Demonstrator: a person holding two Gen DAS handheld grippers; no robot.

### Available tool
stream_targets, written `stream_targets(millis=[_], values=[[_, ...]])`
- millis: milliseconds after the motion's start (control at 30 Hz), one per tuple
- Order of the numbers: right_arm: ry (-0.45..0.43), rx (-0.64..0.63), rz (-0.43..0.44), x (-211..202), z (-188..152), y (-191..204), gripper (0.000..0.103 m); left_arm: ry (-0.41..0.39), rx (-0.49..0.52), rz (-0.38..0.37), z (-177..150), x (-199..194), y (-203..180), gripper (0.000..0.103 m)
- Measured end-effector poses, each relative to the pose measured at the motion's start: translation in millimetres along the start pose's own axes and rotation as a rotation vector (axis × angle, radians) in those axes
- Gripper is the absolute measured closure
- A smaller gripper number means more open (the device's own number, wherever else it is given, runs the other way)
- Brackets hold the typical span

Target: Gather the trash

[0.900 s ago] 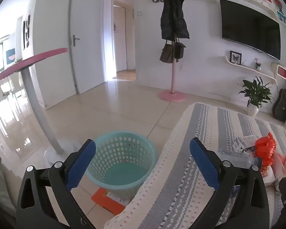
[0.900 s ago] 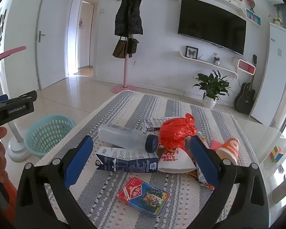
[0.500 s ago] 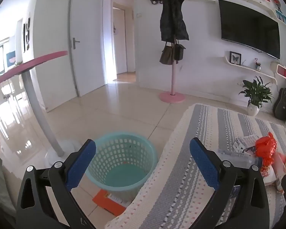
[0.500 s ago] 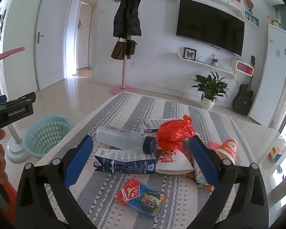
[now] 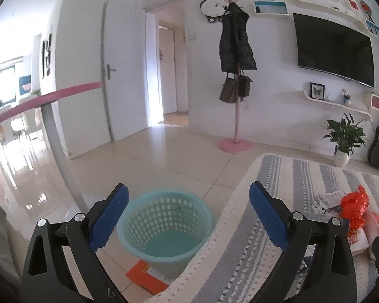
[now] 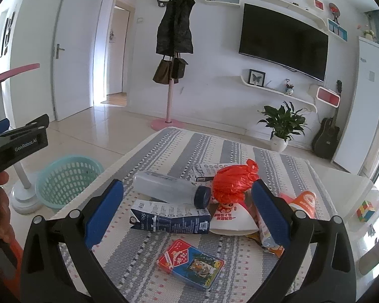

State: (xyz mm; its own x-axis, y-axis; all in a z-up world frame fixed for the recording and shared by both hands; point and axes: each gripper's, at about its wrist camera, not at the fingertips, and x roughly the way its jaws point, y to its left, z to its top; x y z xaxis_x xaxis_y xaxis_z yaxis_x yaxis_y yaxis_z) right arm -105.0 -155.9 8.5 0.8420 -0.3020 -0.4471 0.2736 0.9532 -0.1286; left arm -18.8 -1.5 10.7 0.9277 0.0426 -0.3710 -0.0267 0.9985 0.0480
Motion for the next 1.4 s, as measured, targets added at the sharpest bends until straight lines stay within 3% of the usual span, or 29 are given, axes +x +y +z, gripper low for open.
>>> stream_targets(millis=[1400], values=[[0.012, 0.026, 0.014, 6.6, -1.3, -3.5, 0.007, 0.002, 0.016, -0.002, -3.7, 0.3, -4.8, 0.009]])
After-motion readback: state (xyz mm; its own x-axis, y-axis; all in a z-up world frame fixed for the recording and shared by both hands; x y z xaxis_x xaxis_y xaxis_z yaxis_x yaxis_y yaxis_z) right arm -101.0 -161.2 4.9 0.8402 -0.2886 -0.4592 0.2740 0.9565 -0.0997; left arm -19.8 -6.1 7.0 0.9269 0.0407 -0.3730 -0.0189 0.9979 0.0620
